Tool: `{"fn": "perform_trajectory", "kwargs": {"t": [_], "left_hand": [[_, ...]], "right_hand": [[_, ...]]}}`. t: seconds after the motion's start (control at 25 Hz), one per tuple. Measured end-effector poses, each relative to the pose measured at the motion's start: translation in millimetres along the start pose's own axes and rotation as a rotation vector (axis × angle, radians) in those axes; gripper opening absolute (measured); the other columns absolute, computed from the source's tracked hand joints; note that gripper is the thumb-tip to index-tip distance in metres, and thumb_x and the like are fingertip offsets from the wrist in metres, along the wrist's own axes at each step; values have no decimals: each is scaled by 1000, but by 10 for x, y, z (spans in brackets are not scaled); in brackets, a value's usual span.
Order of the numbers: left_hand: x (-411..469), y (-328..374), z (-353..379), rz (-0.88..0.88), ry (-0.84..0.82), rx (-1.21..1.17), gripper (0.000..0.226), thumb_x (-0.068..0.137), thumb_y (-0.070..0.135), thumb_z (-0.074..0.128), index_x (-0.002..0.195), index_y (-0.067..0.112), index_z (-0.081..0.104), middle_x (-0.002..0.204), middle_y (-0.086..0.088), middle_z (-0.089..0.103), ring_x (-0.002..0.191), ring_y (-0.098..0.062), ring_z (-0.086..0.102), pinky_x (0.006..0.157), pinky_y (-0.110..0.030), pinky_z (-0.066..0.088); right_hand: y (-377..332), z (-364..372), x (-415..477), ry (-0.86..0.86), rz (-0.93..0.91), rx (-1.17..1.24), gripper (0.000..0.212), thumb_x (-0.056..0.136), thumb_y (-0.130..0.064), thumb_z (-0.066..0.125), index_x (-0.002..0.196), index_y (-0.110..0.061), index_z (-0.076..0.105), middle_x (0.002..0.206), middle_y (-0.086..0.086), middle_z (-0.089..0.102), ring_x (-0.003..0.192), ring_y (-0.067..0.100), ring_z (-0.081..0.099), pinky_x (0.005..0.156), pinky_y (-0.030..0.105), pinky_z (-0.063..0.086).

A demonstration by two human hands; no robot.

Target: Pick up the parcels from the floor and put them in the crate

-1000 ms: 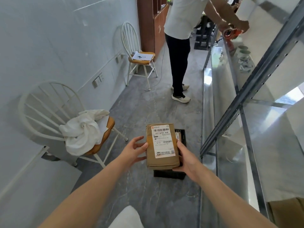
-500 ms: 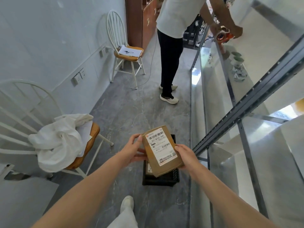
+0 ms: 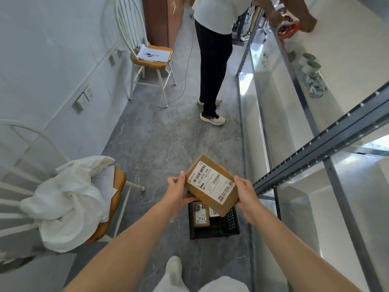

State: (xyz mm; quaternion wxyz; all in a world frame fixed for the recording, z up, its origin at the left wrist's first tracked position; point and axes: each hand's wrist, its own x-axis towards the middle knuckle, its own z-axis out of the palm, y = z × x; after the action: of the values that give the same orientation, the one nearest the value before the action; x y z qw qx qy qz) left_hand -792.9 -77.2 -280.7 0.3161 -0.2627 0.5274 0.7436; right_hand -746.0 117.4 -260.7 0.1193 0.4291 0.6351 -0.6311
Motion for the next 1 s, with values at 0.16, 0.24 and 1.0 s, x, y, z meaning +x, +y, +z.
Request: {"fn": "perform_trajectory", "kwargs": {"t": [0.16, 0.24, 1.0], "left_hand": [[262, 27, -6, -67, 71, 7, 16, 105, 24, 32, 111, 11, 39, 110, -21, 66, 80, -31, 74, 61, -39, 61], [367, 88, 31, -75, 93, 18, 29, 105, 21, 28, 123, 3, 42, 108, -23, 68, 81, -30, 73, 57, -37, 60], [1522, -337, 438, -50, 456, 664, 12, 100, 13, 51, 92, 13, 60, 87, -5, 67, 75, -19, 65, 76, -40, 58]], "right_hand": [[-60, 55, 192, 134, -25, 103, 37, 105, -37, 38, 128, -8, 44, 117, 17, 65, 107, 28, 65, 98, 48, 51], [-138, 27, 262, 83, -38, 163, 28, 106, -32, 34, 112, -11, 52, 114, 15, 65, 106, 26, 65, 98, 47, 52], [-241, -266, 1729, -208, 162, -24, 49, 102, -15, 37, 144, -41, 43, 115, -7, 70, 101, 14, 67, 71, 29, 53]]}}
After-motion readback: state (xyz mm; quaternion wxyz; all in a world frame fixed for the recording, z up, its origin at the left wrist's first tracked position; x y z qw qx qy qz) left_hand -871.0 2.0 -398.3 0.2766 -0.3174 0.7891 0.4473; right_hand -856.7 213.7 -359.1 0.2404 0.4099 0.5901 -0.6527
